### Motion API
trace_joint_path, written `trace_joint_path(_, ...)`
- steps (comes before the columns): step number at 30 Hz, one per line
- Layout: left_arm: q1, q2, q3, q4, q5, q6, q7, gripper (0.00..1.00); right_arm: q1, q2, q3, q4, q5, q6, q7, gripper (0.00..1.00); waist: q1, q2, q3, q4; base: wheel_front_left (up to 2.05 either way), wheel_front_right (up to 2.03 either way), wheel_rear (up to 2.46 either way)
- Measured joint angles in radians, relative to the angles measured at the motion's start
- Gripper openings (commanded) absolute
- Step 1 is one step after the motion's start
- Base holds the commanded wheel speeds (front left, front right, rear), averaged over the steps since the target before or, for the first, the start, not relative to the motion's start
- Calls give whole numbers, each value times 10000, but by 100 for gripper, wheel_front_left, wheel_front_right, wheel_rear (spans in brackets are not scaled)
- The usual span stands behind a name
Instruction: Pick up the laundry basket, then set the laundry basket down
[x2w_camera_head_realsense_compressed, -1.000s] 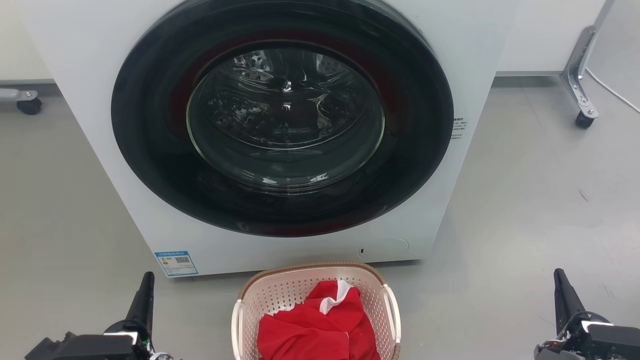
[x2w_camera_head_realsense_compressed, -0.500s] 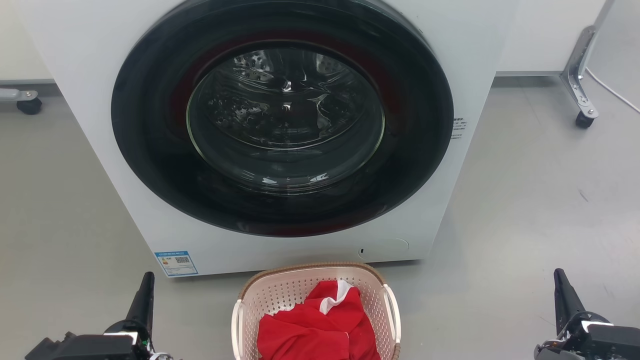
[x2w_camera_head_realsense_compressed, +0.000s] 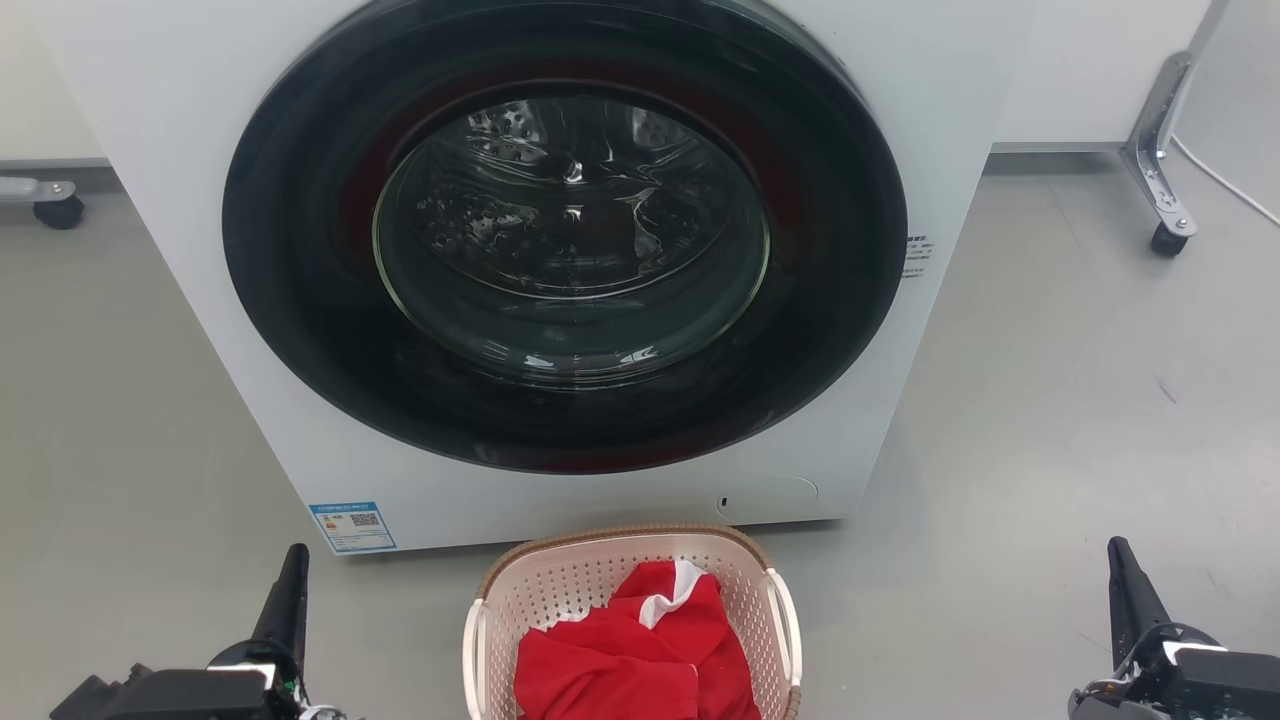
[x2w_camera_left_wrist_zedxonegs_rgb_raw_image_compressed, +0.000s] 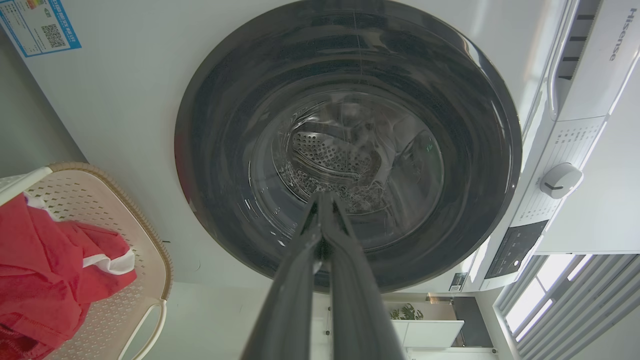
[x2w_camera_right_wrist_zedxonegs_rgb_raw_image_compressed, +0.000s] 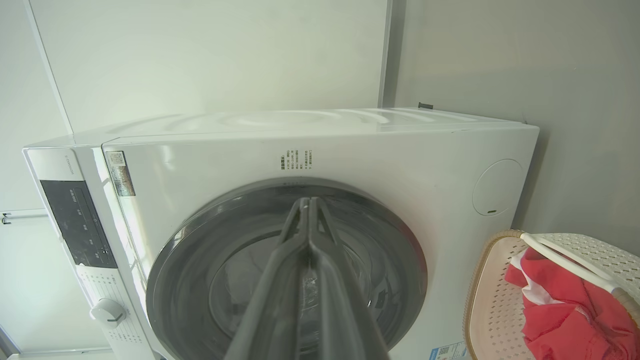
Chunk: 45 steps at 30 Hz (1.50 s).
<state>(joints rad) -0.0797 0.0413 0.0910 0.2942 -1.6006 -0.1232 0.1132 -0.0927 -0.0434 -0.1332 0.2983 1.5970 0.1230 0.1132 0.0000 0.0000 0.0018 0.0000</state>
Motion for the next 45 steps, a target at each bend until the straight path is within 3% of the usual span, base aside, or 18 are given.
trace_joint_path(45, 0, 0, 0, 0, 0, 0, 0, 0, 0, 0, 2, -4, 2, 0, 0, 0, 0, 0, 1, 0, 0, 0, 0)
